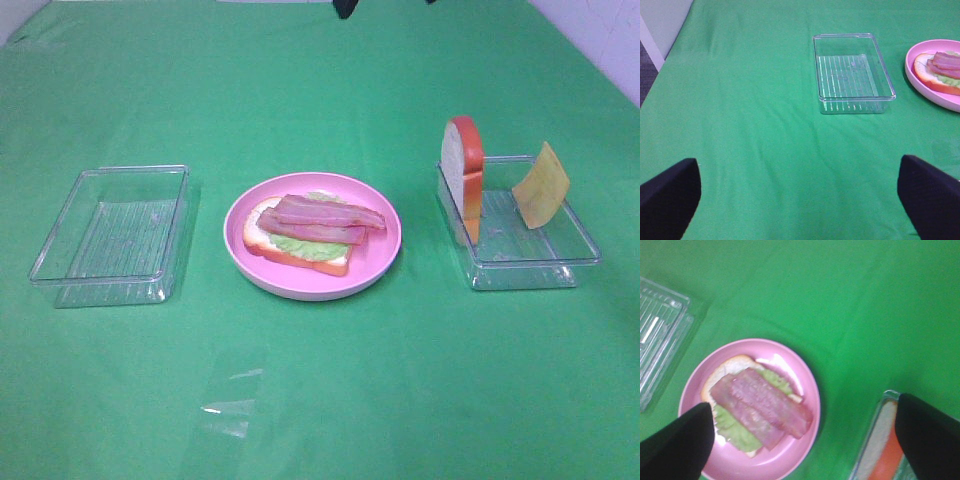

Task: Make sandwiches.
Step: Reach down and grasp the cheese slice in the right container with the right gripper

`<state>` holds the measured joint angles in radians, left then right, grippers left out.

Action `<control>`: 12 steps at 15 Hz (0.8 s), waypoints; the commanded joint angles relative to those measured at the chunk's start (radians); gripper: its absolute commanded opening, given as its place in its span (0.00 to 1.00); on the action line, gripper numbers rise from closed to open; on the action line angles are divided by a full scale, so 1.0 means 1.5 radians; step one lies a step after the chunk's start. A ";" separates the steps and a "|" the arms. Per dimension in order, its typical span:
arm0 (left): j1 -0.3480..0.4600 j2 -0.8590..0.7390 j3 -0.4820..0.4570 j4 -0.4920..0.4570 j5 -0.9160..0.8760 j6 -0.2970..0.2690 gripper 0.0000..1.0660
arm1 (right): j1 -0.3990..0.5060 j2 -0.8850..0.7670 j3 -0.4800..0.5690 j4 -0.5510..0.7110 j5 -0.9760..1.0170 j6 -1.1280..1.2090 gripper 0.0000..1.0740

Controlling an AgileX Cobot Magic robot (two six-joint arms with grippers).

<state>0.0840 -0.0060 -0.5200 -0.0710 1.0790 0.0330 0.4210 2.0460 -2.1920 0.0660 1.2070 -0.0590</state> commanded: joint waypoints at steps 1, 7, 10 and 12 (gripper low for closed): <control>0.003 -0.010 0.001 -0.001 -0.003 -0.003 0.94 | -0.037 -0.024 -0.013 -0.032 0.084 0.005 0.89; 0.003 -0.010 0.001 -0.001 -0.003 -0.003 0.94 | -0.199 -0.031 0.001 -0.062 0.084 0.001 0.89; 0.003 -0.010 0.001 -0.001 -0.003 -0.003 0.94 | -0.291 -0.031 0.077 -0.044 0.084 0.002 0.89; 0.003 -0.010 0.001 -0.001 -0.003 -0.003 0.94 | -0.323 -0.030 0.133 -0.036 0.065 -0.002 0.89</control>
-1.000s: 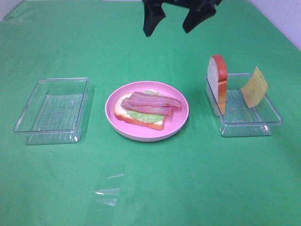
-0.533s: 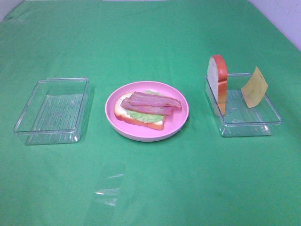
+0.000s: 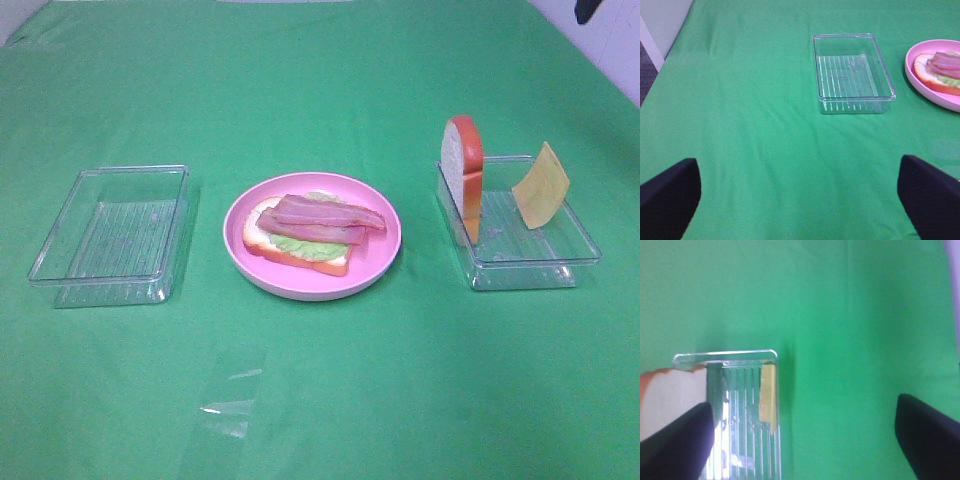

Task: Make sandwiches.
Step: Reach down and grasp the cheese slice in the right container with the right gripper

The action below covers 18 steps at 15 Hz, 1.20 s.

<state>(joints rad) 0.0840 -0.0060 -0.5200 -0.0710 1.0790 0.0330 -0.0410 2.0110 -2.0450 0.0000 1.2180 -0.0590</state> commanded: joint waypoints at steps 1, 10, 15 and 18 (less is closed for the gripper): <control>0.003 -0.010 0.001 -0.001 -0.003 -0.003 0.94 | -0.019 -0.007 0.045 0.008 0.050 -0.005 0.89; 0.003 -0.010 0.001 -0.001 -0.003 -0.003 0.94 | -0.019 0.081 0.168 0.082 -0.095 -0.036 0.89; 0.003 -0.010 0.001 -0.001 -0.003 -0.003 0.94 | -0.019 0.141 0.168 0.087 -0.125 -0.037 0.88; 0.003 -0.010 0.001 -0.001 -0.003 -0.003 0.94 | -0.019 0.160 0.168 0.090 -0.133 -0.038 0.87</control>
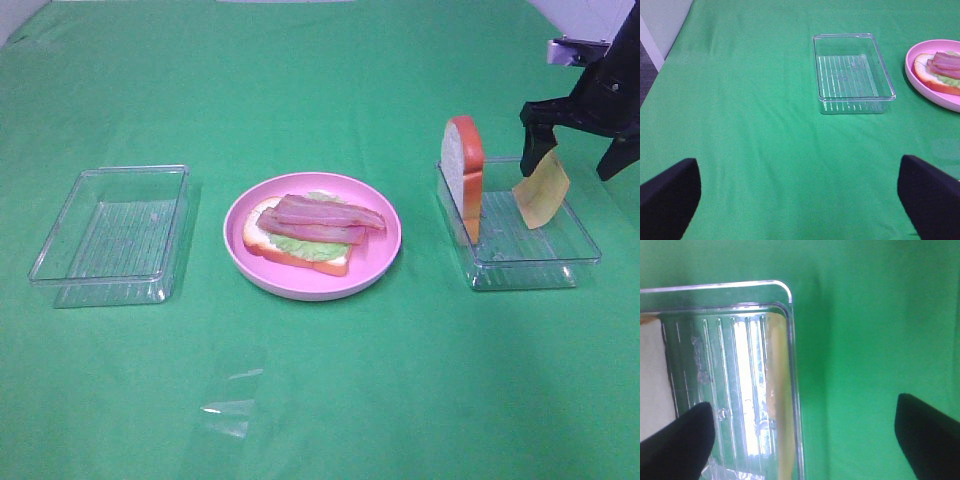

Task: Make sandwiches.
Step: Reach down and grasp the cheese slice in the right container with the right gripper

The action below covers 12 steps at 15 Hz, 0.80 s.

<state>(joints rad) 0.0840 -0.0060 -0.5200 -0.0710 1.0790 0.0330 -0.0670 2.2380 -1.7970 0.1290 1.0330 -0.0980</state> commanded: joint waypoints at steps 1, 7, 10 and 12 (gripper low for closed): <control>0.003 -0.010 0.001 -0.001 -0.003 -0.003 0.94 | -0.001 0.015 0.003 0.006 -0.011 -0.012 0.85; 0.003 -0.010 0.001 -0.001 -0.003 -0.003 0.94 | -0.001 0.015 0.003 0.009 -0.015 -0.018 0.52; 0.003 -0.010 0.001 -0.001 -0.003 -0.003 0.94 | -0.001 0.015 0.003 0.009 -0.021 -0.017 0.17; 0.003 -0.010 0.001 -0.001 -0.003 -0.003 0.94 | -0.001 0.015 0.003 0.009 -0.020 -0.020 0.01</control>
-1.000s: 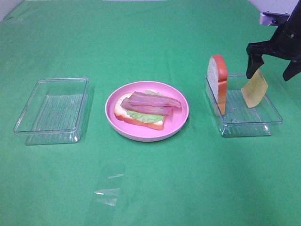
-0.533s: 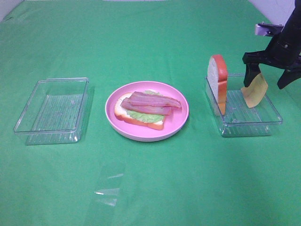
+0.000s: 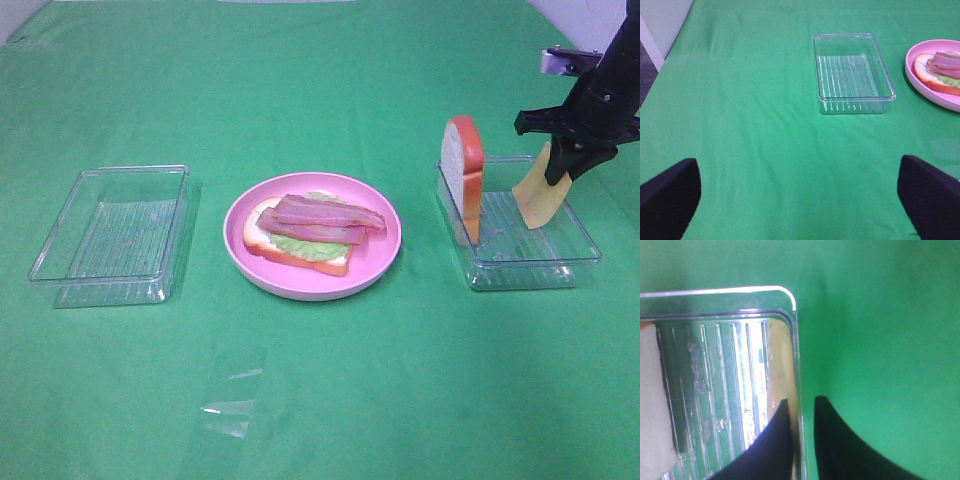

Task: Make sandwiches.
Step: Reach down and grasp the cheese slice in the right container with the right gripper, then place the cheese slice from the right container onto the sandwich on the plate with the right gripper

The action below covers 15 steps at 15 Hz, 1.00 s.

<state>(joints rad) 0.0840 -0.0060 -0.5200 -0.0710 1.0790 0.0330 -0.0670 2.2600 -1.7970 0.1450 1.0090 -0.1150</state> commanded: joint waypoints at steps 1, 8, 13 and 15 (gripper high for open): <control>0.003 -0.010 0.001 -0.001 -0.003 -0.003 0.94 | -0.001 0.001 0.003 -0.001 -0.004 -0.014 0.00; 0.003 -0.010 0.001 -0.001 -0.003 -0.003 0.94 | -0.001 -0.071 0.002 0.011 0.007 -0.013 0.00; 0.003 -0.010 0.001 -0.001 -0.003 -0.003 0.94 | -0.001 -0.183 -0.001 0.030 0.010 -0.013 0.00; 0.003 -0.010 0.001 -0.001 -0.003 -0.003 0.94 | 0.000 -0.227 -0.001 0.060 0.011 -0.013 0.00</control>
<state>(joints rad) 0.0840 -0.0060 -0.5200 -0.0710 1.0790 0.0330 -0.0670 1.9500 -1.7970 0.2130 1.0170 -0.1220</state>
